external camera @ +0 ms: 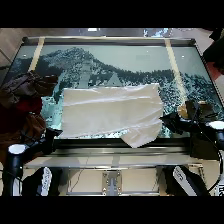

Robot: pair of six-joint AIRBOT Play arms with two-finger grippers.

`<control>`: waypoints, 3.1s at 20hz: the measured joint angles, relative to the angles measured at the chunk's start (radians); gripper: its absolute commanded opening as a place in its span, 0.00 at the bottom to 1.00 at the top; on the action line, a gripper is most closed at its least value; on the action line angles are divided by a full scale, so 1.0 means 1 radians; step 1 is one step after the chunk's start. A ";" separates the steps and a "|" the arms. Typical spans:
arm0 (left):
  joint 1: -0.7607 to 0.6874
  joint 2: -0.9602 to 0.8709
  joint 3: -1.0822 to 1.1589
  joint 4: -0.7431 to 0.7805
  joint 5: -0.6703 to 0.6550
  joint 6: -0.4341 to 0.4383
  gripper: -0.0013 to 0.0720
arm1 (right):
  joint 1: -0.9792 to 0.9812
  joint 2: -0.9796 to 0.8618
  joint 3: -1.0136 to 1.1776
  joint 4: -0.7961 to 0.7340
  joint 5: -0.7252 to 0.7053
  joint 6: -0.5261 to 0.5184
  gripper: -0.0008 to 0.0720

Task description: Fold the shirts.

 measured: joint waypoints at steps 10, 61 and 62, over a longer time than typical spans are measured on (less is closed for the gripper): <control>0.000 -0.187 -0.001 -0.218 0.105 0.254 0.04 | -0.001 0.000 -0.001 0.013 0.036 -0.005 0.62; -0.126 -0.330 0.672 0.007 -0.027 0.424 0.04 | 0.315 -0.138 0.430 0.024 0.018 0.027 0.03; -0.159 -0.398 0.705 0.052 0.000 0.404 0.04 | 0.337 -0.212 0.460 0.014 -0.010 0.029 0.03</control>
